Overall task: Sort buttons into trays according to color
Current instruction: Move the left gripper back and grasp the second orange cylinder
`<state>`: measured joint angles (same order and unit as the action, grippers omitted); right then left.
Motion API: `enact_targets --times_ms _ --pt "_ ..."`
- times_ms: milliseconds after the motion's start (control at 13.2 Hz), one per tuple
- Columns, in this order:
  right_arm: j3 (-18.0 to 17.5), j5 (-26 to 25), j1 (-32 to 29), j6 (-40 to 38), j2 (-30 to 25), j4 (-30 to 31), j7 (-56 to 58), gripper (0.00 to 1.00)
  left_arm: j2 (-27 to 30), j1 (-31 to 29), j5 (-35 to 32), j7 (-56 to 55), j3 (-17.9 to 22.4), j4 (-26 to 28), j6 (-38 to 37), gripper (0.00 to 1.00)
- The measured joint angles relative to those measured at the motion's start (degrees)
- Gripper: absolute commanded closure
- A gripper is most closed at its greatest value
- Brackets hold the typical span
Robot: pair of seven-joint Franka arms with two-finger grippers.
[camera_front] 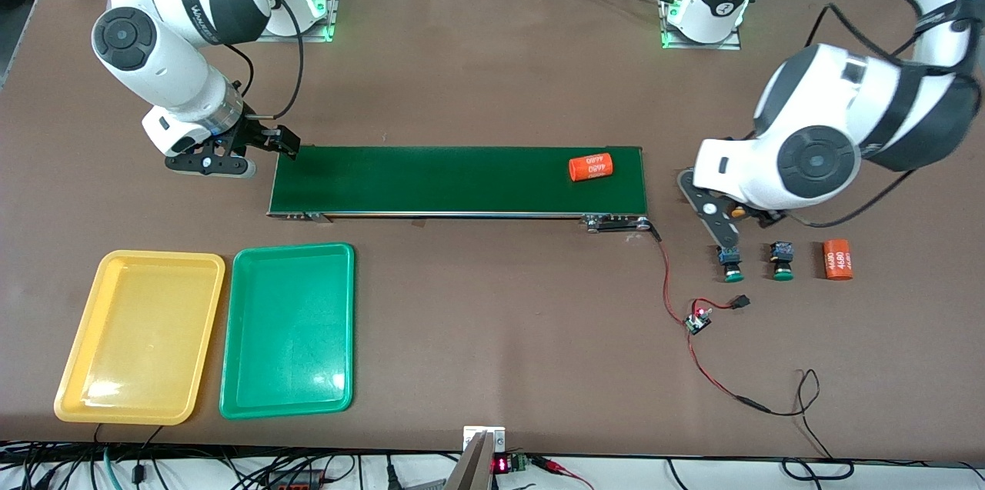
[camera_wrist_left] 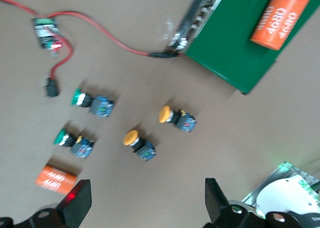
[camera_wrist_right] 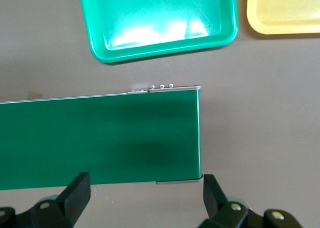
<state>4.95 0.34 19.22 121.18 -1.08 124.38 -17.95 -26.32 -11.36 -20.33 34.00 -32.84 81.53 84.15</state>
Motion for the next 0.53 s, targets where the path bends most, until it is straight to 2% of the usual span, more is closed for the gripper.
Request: enact_targets --times_ms 302,529 --pt "-0.14 0.00 0.78 2.98 0.54 0.00 0.00 0.00 -3.73 -0.17 -0.48 -0.83 5.48 -6.48 0.04 0.00" --pt "-0.22 0.00 1.88 5.78 1.44 0.05 0.00 0.00 -5.95 -2.66 -0.72 -1.31 8.05 -8.50 1.13 0.00"
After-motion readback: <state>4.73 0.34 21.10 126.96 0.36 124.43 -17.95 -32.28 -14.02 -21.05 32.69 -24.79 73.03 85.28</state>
